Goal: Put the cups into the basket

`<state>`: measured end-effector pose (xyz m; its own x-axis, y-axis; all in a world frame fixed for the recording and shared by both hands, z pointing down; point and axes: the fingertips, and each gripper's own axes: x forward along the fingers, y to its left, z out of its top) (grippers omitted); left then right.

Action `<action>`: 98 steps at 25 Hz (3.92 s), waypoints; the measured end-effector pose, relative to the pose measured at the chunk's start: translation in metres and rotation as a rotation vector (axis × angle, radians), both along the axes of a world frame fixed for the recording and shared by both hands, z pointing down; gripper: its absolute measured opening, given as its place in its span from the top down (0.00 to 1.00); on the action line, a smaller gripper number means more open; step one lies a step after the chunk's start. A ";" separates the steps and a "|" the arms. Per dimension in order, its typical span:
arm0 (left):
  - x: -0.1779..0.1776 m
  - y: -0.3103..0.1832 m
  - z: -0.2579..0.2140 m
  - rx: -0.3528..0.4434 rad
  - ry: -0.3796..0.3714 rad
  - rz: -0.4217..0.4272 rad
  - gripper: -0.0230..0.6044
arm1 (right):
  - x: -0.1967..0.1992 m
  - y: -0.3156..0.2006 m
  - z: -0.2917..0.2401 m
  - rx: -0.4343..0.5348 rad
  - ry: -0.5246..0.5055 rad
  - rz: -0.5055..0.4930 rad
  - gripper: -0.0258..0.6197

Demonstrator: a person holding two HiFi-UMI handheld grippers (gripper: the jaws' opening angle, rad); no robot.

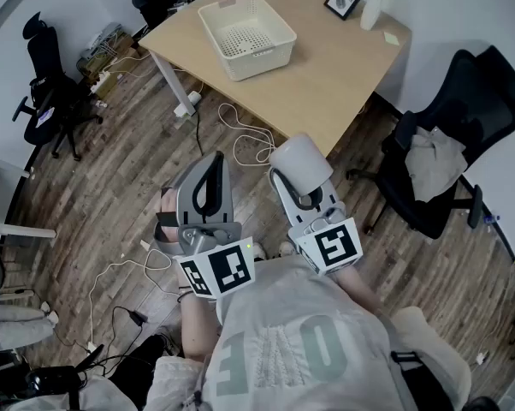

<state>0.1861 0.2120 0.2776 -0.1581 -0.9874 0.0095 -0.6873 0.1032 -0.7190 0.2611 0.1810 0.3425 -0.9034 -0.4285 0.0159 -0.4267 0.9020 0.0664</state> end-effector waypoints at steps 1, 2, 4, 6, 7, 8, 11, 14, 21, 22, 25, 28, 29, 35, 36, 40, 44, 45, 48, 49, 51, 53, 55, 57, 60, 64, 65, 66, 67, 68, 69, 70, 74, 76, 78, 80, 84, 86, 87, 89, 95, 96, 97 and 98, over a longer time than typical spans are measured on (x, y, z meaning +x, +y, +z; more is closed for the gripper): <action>0.000 0.001 0.000 0.000 0.000 0.000 0.95 | 0.000 0.001 0.000 -0.002 -0.001 0.003 0.88; -0.001 0.002 0.000 -0.001 0.001 0.000 0.95 | 0.001 0.001 0.000 -0.002 0.000 0.006 0.88; -0.001 0.004 0.000 -0.002 0.001 0.000 0.95 | 0.000 0.003 -0.001 0.001 0.003 0.007 0.88; -0.003 0.006 0.000 -0.003 0.003 -0.001 0.95 | -0.002 0.004 -0.002 0.006 0.004 0.005 0.88; -0.004 0.007 0.000 -0.002 0.004 -0.002 0.95 | -0.003 0.006 -0.003 0.009 0.003 0.003 0.88; -0.006 0.008 0.001 -0.001 0.006 -0.002 0.95 | -0.004 0.007 -0.004 0.012 0.001 -0.001 0.88; -0.012 0.010 0.002 0.003 0.014 -0.007 0.95 | -0.007 0.011 -0.006 0.008 -0.008 -0.011 0.88; -0.017 0.011 0.002 0.007 0.021 -0.006 0.95 | -0.010 0.014 -0.007 -0.001 -0.011 -0.013 0.88; -0.030 0.015 0.001 0.015 0.027 0.021 0.95 | -0.028 0.019 -0.007 0.051 0.014 -0.002 0.88; -0.033 0.016 0.001 0.015 0.029 0.025 0.95 | -0.032 0.020 -0.007 0.056 0.015 -0.001 0.88; -0.039 0.020 0.002 0.017 0.030 0.041 0.95 | -0.045 0.025 -0.011 0.067 0.003 -0.006 0.88; -0.045 0.024 0.004 0.022 0.031 0.065 0.95 | -0.059 0.031 -0.009 0.051 0.002 -0.009 0.88; -0.048 0.024 0.005 0.021 0.032 0.070 0.95 | -0.063 0.032 -0.008 0.048 0.004 -0.008 0.88; -0.073 0.022 0.009 0.015 0.061 0.074 0.95 | -0.086 0.030 -0.012 0.045 -0.001 0.003 0.88; -0.077 0.019 0.009 0.014 0.064 0.073 0.95 | -0.088 0.028 -0.012 0.041 0.003 0.003 0.88; -0.091 0.007 0.007 0.025 0.055 0.077 0.95 | -0.099 0.009 -0.007 0.043 0.009 0.016 0.88; -0.112 -0.006 0.007 0.033 0.059 0.065 0.95 | -0.121 -0.002 -0.011 0.061 -0.002 -0.001 0.88; -0.116 -0.010 0.007 0.033 0.060 0.065 0.95 | -0.126 -0.006 -0.012 0.069 -0.002 -0.004 0.88; -0.128 -0.027 0.005 0.038 0.070 0.069 0.95 | -0.141 -0.020 -0.021 0.061 -0.018 -0.014 0.88; -0.133 -0.036 0.003 0.040 0.073 0.069 0.95 | -0.146 -0.027 -0.023 0.060 -0.022 -0.016 0.88; -0.143 -0.055 0.000 0.045 0.072 0.065 0.95 | -0.156 -0.044 -0.028 0.063 -0.026 -0.020 0.88; -0.154 -0.074 0.000 0.049 0.072 0.057 0.95 | -0.166 -0.063 -0.029 0.063 -0.026 -0.024 0.88; -0.166 -0.093 0.001 0.050 0.077 0.048 0.95 | -0.176 -0.084 -0.030 0.059 -0.038 -0.026 0.88; -0.179 -0.113 0.004 0.043 0.079 0.037 0.95 | -0.188 -0.104 -0.031 0.057 -0.052 -0.031 0.88; -0.201 -0.143 0.003 0.035 0.078 0.028 0.95 | -0.209 -0.133 -0.034 0.058 -0.054 -0.037 0.88; -0.234 -0.187 -0.007 0.054 0.090 0.027 0.95 | -0.235 -0.178 -0.039 0.038 -0.066 -0.027 0.88; -0.242 -0.199 -0.008 0.056 0.094 0.027 0.95 | -0.240 -0.191 -0.040 0.040 -0.065 -0.022 0.88; -0.248 -0.211 -0.007 0.055 0.096 0.028 0.95 | -0.245 -0.203 -0.040 0.045 -0.060 -0.017 0.88; -0.253 -0.222 -0.007 0.053 0.098 0.029 0.95 | -0.249 -0.215 -0.040 0.049 -0.055 -0.012 0.88; -0.258 -0.233 -0.005 0.050 0.101 0.031 0.95 | -0.254 -0.226 -0.039 0.052 -0.051 -0.008 0.88; -0.263 -0.242 -0.004 0.045 0.106 0.033 0.95 | -0.258 -0.236 -0.039 0.051 -0.051 -0.005 0.88; -0.266 -0.252 -0.001 0.038 0.111 0.036 0.95 | -0.262 -0.244 -0.039 0.046 -0.052 -0.002 0.88; -0.275 -0.285 0.004 0.006 0.124 0.063 0.95 | -0.273 -0.275 -0.038 0.035 -0.029 0.017 0.88; -0.280 -0.301 0.004 -0.006 0.121 0.083 0.95 | -0.279 -0.290 -0.039 0.031 -0.018 0.035 0.88; -0.288 -0.315 0.007 -0.013 0.131 0.105 0.95 | -0.287 -0.303 -0.038 0.041 -0.009 0.059 0.88; -0.300 -0.330 0.012 -0.014 0.153 0.133 0.95 | -0.298 -0.316 -0.036 0.052 -0.008 0.091 0.88; -0.320 -0.372 0.019 -0.022 0.158 0.218 0.95 | -0.315 -0.344 -0.039 0.061 -0.016 0.174 0.88; -0.325 -0.393 0.014 -0.020 0.138 0.273 0.95 | -0.322 -0.358 -0.040 0.074 0.012 0.212 0.88; -0.328 -0.403 0.011 -0.015 0.128 0.295 0.95 | -0.325 -0.365 -0.041 0.077 0.021 0.229 0.88; -0.336 -0.421 0.006 -0.005 0.124 0.327 0.95 | -0.333 -0.380 -0.044 0.078 0.021 0.262 0.88; -0.346 -0.456 0.003 0.010 0.135 0.403 0.95 | -0.347 -0.412 -0.037 0.064 0.066 0.303 0.88; -0.346 -0.461 0.004 0.008 0.140 0.414 0.95 | -0.349 -0.415 -0.033 0.062 0.099 0.298 0.88; -0.346 -0.465 0.004 0.006 0.146 0.424 0.95 | -0.352 -0.419 -0.027 0.060 0.143 0.286 0.88; -0.345 -0.469 0.005 0.004 0.152 0.434 0.95 | -0.354 -0.422 -0.020 0.059 0.197 0.272 0.88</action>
<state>-0.1592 -0.2567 0.2827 0.2729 -0.9620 -0.0034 -0.7651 -0.2149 -0.6069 -0.0927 -0.2413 0.3222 -0.7377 -0.6590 0.1463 -0.6252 0.7487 0.2202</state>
